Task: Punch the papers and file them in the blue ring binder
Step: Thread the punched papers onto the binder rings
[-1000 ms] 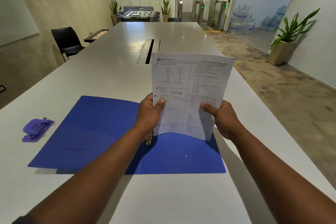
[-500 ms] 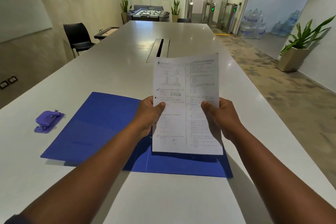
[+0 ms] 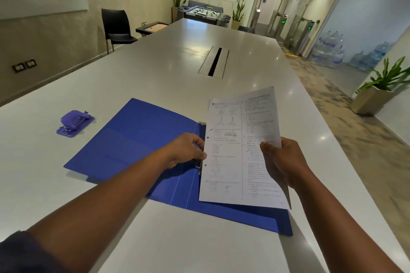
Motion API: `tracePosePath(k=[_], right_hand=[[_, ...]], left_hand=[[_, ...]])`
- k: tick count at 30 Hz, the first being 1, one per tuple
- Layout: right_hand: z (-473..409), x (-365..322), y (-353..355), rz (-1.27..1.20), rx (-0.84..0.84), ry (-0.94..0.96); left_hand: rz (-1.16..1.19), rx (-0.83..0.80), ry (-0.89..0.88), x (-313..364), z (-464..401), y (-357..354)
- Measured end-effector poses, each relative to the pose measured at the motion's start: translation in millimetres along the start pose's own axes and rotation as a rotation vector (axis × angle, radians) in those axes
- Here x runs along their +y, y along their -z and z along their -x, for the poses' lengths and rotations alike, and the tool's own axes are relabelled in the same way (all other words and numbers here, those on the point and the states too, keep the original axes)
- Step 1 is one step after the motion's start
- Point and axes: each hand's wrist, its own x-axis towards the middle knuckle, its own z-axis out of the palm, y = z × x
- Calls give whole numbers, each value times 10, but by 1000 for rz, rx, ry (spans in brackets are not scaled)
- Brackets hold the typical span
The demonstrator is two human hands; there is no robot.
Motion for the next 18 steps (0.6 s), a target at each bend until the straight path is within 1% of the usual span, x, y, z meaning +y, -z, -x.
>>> tracePosePath(k=[18], right_hand=[[15, -113, 21, 135, 48, 36]], left_hand=[[47, 26, -24, -112, -182, -140]])
